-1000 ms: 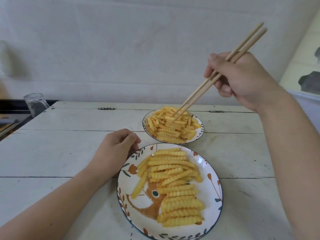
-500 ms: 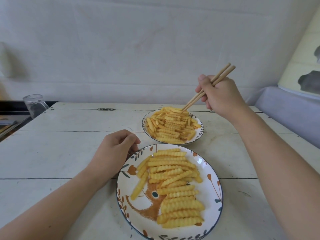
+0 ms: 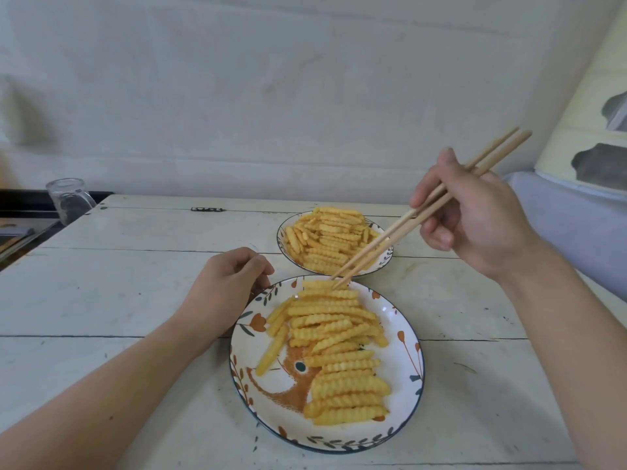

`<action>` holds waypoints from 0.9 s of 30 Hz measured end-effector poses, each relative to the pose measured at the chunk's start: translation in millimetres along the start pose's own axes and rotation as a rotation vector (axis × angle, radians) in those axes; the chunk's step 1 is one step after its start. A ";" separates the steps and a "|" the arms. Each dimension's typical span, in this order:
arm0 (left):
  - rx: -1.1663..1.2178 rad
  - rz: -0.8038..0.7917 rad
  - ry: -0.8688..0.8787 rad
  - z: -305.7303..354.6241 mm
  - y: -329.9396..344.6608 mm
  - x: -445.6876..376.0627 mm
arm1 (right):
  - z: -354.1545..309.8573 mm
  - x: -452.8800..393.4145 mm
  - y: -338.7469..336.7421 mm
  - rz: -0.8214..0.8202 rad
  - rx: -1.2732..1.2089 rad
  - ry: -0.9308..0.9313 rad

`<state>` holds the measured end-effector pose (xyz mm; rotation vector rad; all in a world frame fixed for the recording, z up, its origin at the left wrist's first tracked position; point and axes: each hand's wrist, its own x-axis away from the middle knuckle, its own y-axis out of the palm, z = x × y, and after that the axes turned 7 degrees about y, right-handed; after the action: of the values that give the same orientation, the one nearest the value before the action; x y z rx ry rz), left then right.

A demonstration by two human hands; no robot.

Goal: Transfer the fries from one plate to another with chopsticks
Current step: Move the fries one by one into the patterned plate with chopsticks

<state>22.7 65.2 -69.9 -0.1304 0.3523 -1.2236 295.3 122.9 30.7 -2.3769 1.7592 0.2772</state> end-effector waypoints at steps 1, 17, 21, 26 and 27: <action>-0.001 0.000 0.000 -0.2 0.1 -0.1 | 4.5 3.5 -2.2 -0.005 -0.017 0.008; 0.008 0.002 -0.012 -3.3 1.4 0.3 | 58.2 -14.3 -30.1 0.489 0.056 -0.158; 0.006 0.003 -0.001 -2.4 2.0 0.4 | 79.3 -22.1 -19.7 0.437 0.102 -0.168; 0.018 0.004 0.003 -2.8 1.8 -0.3 | 85.2 -28.2 -4.4 0.374 0.104 -0.170; 0.018 0.003 0.004 -2.8 1.6 -0.1 | 85.7 -28.0 -2.6 0.367 0.103 -0.168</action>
<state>23.2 66.1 -72.9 -0.1118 0.3452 -1.2241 285.7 170.7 -45.2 -1.8896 2.0615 0.4095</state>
